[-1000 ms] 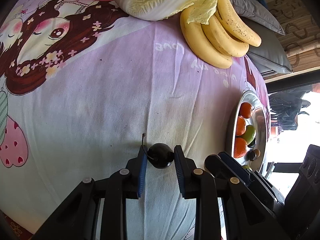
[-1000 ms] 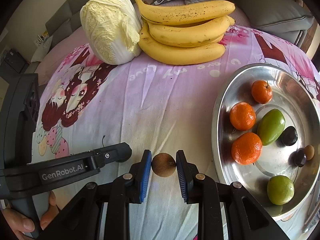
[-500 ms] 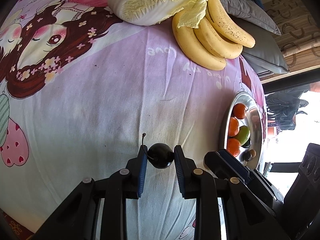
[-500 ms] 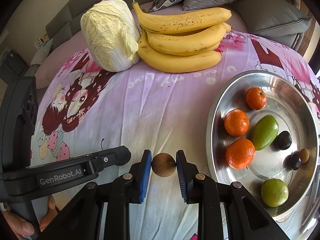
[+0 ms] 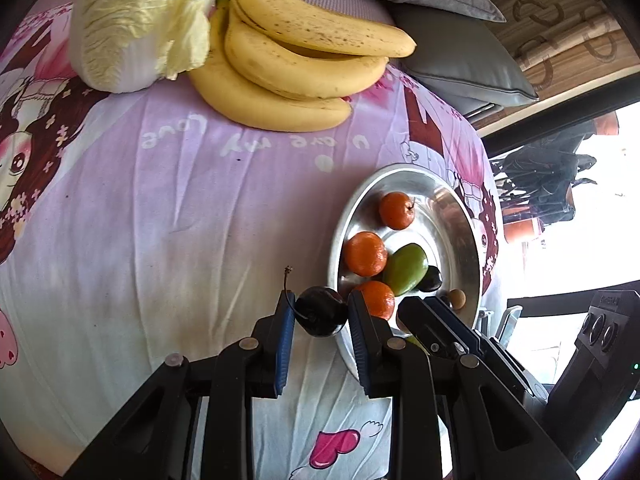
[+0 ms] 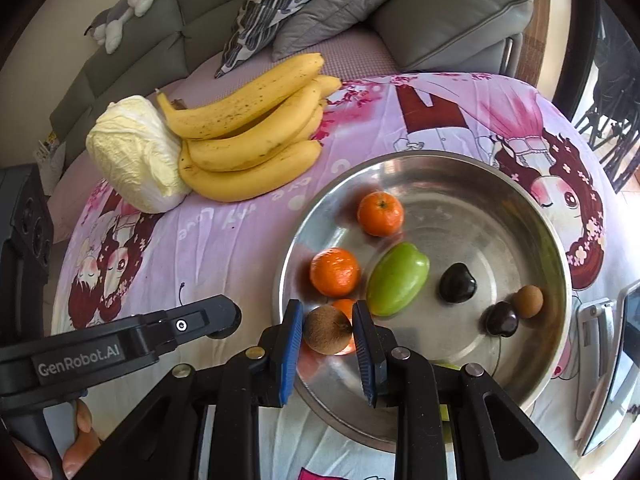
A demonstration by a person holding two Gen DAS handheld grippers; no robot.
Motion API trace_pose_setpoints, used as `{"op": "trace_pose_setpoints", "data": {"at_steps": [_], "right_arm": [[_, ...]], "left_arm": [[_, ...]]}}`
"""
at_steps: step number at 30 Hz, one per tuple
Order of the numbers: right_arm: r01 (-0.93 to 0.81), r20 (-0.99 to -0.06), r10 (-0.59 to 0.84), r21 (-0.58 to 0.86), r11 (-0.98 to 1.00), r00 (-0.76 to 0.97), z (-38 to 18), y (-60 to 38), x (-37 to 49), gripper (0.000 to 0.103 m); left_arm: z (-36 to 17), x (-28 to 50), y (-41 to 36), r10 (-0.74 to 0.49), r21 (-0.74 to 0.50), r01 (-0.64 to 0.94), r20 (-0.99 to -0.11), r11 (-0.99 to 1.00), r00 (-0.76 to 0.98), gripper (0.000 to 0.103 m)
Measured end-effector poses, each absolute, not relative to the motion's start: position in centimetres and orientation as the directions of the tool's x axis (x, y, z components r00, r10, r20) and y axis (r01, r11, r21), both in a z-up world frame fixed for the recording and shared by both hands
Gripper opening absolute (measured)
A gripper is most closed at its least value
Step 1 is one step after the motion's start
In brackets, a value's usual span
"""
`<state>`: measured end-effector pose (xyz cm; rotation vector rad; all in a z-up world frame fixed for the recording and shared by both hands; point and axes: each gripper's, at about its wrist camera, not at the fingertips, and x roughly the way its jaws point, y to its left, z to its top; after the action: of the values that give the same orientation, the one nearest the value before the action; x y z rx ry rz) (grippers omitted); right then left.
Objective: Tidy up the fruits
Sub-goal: 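Carry the brown fruit and dark cherry over the steel bowl with both tools, then lower both fruits into the bowl and open both tools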
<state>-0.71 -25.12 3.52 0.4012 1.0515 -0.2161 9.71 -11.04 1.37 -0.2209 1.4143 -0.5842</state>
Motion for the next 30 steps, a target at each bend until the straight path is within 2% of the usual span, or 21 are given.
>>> {"op": "trace_pose_setpoints", "data": {"at_steps": [13, 26, 30], "right_arm": [[0.486, -0.907, -0.011, 0.216, 0.847, 0.422, 1.6, -29.5, -2.3, 0.028], [0.469, -0.913, -0.005, 0.206, 0.859, 0.409, 1.4, -28.9, -2.0, 0.031], [0.463, -0.915, -0.005, 0.199, 0.864, 0.403, 1.4, -28.5, -2.0, 0.031]], "left_arm": [[-0.3, 10.0, -16.8, -0.444, -0.427, 0.303, -0.896, 0.852, -0.014, 0.028], [0.1, 9.7, -16.1, -0.413, -0.392, 0.303, -0.911, 0.869, 0.007, 0.029], [0.4, 9.7, -15.4, -0.413, -0.389, 0.299, -0.910, 0.871, 0.020, 0.034]]}}
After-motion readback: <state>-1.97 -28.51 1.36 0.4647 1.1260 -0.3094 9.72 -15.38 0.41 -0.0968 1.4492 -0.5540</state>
